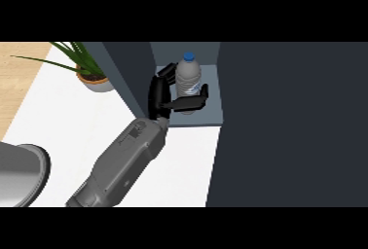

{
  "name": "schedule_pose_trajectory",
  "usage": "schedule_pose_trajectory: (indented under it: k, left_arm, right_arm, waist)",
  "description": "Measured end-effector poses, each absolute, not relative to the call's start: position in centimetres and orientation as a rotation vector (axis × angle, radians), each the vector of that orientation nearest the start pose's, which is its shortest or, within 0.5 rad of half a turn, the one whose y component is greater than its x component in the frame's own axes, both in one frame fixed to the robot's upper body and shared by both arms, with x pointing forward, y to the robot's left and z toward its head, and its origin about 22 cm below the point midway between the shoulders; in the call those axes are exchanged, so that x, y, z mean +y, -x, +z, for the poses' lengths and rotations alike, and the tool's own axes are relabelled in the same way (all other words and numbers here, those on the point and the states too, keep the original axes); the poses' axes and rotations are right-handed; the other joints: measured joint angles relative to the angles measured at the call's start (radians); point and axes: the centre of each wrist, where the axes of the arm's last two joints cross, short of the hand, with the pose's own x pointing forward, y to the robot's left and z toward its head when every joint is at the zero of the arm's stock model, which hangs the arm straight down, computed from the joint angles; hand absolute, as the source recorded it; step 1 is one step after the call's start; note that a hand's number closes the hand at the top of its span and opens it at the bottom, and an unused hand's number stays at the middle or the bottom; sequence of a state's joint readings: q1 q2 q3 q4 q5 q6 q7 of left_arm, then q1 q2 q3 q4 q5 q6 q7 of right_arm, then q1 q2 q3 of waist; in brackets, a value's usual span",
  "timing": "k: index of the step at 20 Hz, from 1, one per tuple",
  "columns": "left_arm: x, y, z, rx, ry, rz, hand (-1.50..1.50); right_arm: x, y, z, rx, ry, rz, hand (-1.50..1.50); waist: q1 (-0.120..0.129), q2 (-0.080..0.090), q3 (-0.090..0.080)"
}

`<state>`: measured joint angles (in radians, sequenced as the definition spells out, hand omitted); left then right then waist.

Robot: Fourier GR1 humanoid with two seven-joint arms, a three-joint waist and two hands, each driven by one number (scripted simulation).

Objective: Pick up the bottled water, place it into the cabinet and close the cabinet

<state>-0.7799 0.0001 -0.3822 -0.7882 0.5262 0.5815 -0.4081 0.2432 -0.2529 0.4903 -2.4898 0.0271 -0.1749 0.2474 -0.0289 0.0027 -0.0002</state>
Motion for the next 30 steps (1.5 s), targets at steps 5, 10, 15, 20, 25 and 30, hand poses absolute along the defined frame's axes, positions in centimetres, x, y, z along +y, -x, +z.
schedule_pose_trajectory:
  k: [5, 10, 15, 20, 25, 30]
  left_arm:
    - [7.9, -38.3, 1.5, -1.748, -0.087, 0.1, 1.5]
    - [8.3, -39.5, 1.3, -1.741, -0.186, 0.094, 1.5]
    - [9.0, -40.4, 0.9, -1.751, -0.289, 0.085, 1.5]
    - [9.4, -41.5, 1.6, -1.763, -0.357, 0.047, -1.5]
    - [9.8, -41.7, 1.2, -1.762, -0.401, 0.006, -1.5]
    - [9.9, -42.1, 1.7, -1.766, -0.383, 0.017, -1.5]
  right_arm:
    - [-18.7, -11.4, 15.9, -1.933, -0.231, 0.235, -1.5]
    - [-19.0, -11.4, 15.7, -1.939, -0.23, 0.236, -1.5]
    - [-19.2, -10.9, 15.1, -1.935, -0.239, 0.249, -1.5]
    - [-19.5, -10.9, 14.9, -1.951, -0.237, 0.264, -1.5]
    - [-19.6, -11.0, 14.9, -1.964, -0.245, 0.275, -1.5]
    - [-19.6, -10.9, 14.7, -1.968, -0.26, 0.276, -1.5]
  waist:
    - [-0.007, 0.003, 0.0]
    - [-0.018, 0.005, 0.0]
    - [-0.031, 0.009, 0.0]
    - [-0.035, 0.013, 0.0]
    - [-0.043, 0.018, 0.0]
    - [-0.045, 0.019, 0.0]
